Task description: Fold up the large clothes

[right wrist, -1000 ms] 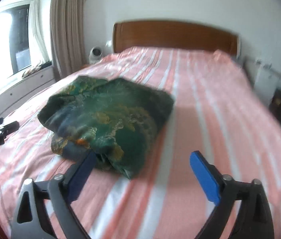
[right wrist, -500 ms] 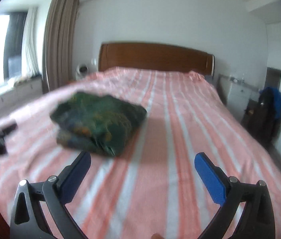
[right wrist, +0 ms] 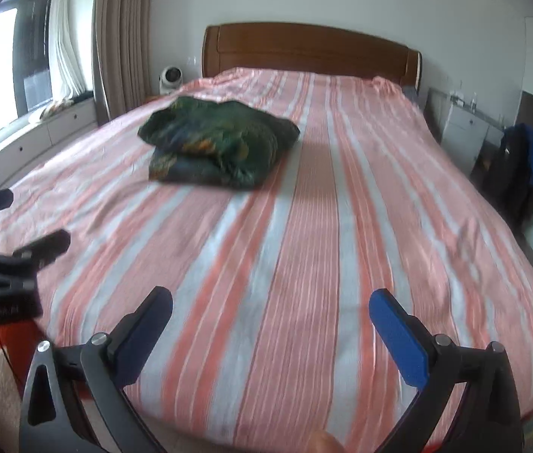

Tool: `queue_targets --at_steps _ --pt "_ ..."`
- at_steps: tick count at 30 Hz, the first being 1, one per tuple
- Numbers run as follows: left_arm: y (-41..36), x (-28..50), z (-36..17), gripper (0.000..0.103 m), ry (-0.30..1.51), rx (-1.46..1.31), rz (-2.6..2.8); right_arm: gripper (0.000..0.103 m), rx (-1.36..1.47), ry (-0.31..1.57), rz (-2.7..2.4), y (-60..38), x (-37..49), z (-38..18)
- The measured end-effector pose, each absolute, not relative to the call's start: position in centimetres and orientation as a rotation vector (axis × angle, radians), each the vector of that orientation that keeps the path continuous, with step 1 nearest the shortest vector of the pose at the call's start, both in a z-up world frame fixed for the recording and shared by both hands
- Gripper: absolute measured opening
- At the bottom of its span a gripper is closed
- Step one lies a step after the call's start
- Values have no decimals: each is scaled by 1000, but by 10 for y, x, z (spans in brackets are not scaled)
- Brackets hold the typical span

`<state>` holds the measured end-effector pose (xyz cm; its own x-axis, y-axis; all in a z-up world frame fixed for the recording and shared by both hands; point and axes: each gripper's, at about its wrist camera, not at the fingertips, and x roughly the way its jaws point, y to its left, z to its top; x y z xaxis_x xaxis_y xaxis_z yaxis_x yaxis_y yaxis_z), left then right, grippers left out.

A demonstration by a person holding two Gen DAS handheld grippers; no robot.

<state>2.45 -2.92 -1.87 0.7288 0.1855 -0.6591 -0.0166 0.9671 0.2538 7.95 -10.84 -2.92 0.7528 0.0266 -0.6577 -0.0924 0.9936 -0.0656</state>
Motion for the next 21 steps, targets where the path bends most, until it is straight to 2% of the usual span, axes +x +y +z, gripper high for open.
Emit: queue_targets --at_steps 8,17,21 --pt "-26 14 4 103 719 156 95 103 -30 779 60 -115 57 -11" --pt "-26 30 -4 103 816 82 57 103 -47 727 29 -111 63 12" --pt "-19 28 -4 103 802 73 76 103 -69 718 26 -103 70 16"
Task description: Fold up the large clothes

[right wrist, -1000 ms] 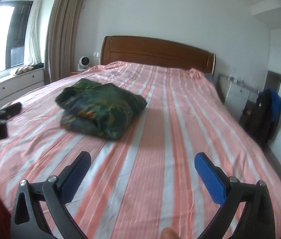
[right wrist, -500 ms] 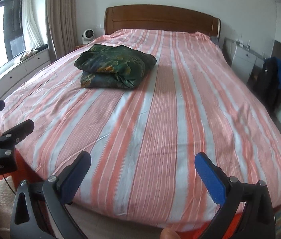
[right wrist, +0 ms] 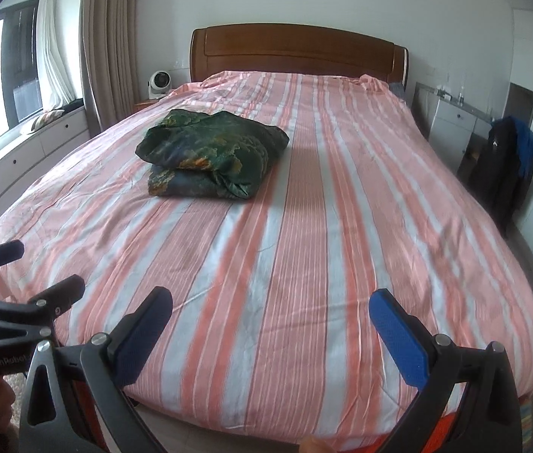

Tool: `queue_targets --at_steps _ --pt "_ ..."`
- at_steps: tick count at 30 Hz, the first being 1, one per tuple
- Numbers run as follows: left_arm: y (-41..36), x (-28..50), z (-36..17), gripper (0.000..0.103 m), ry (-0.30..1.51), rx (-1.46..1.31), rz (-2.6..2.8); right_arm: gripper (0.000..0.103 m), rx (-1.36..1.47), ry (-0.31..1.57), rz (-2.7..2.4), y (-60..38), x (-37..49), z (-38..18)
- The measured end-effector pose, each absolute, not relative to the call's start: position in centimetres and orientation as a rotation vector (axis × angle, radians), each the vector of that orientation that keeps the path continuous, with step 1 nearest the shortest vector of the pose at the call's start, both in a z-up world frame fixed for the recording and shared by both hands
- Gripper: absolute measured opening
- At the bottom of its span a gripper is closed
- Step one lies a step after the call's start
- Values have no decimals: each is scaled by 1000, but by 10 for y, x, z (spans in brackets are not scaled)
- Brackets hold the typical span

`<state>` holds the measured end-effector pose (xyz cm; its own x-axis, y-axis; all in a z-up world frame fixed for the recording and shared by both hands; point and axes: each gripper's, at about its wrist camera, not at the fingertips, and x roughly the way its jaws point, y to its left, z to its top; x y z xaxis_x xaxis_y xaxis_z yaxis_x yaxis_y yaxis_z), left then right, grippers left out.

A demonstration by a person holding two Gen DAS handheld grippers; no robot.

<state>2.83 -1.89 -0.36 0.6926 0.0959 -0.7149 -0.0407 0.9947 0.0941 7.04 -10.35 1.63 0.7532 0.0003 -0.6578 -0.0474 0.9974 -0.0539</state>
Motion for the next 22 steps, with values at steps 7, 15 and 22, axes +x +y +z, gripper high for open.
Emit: queue_targets --at_steps 7,15,22 --pt "-16 29 1 103 784 88 102 103 -85 722 27 -90 76 17" --pt "-11 32 -3 103 796 62 105 103 -101 715 -6 -92 79 16" --pt "-14 28 1 103 754 60 115 103 -97 713 -11 -95 78 15"
